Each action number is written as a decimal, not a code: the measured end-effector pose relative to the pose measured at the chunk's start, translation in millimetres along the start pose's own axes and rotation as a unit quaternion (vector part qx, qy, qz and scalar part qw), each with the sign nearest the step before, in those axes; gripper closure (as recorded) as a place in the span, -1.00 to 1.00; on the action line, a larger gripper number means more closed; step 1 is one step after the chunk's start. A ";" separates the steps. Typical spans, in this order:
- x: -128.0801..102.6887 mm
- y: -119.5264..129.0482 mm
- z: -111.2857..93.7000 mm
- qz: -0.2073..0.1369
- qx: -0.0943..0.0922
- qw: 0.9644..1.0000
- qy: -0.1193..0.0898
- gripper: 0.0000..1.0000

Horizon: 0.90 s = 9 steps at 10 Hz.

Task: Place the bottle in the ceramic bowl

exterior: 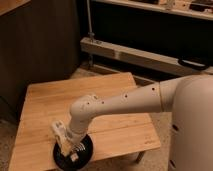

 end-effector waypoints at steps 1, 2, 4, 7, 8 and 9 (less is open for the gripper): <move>0.0 0.0 0.0 0.000 0.000 1.000 0.000 0.19; 0.0 0.0 0.0 0.000 0.000 1.000 0.000 0.35; 0.0 0.0 0.0 0.000 0.000 1.000 0.000 0.60; 0.0 0.0 0.0 0.000 0.000 1.000 0.000 0.27; 0.0 0.0 0.0 0.000 0.000 1.000 0.000 0.13; -0.1 0.0 0.0 0.000 0.000 1.000 0.000 -0.18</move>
